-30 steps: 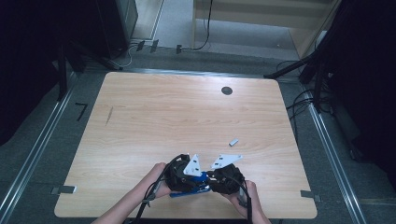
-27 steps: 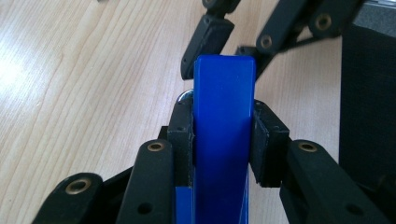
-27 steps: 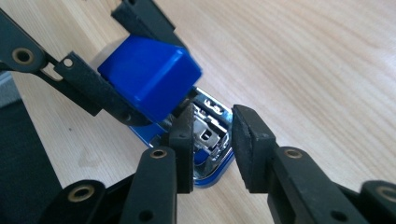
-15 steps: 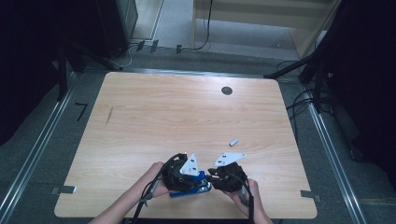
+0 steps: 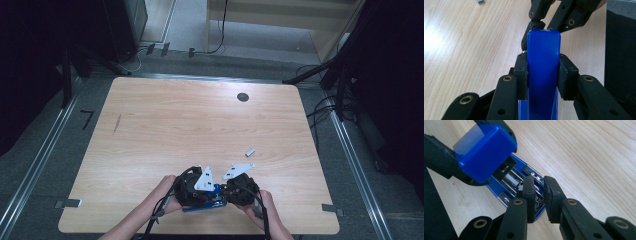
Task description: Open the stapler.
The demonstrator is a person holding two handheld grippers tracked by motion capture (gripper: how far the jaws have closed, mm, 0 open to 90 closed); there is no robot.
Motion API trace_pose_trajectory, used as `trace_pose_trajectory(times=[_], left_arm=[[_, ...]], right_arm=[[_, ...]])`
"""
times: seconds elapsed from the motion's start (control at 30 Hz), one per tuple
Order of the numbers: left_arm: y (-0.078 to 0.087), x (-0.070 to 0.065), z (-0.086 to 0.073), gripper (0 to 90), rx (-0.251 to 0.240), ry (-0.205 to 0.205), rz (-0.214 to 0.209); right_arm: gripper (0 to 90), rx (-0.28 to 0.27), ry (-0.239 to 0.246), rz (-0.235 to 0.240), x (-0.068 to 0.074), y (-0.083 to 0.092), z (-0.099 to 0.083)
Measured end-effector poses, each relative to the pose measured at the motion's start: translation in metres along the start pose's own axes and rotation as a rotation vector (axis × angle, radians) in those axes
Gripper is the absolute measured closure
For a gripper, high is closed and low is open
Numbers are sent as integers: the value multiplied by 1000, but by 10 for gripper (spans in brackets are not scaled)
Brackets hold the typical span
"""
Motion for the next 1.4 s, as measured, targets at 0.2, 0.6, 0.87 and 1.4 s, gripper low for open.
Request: trace_pose_trajectory(times=[0.2,0.6,0.87,1.4], left_arm=[[0,-4,1,670,1,-15,15],[3,-7,-1,669,-11,-46,27],[5,-9,-3,669,-16,-56,14],[9,-7,-5,670,-31,-61,-8]], right_arm=[[818,25,-18,5,0,1,-2],[820,21,-49,11,3,3,-5],[819,15,-61,25,5,4,-7],[794,-58,-61,34,5,13,0]])
Point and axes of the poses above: each handheld gripper's, and its own axes: y roughly backward along the jaws, z roughly out of its top, x roughly to its left, the point moved 6 cm from there along -y, roughly forward along the jaws, and after that the axes turned 7 degrees about -x, right-handed, at the moved point
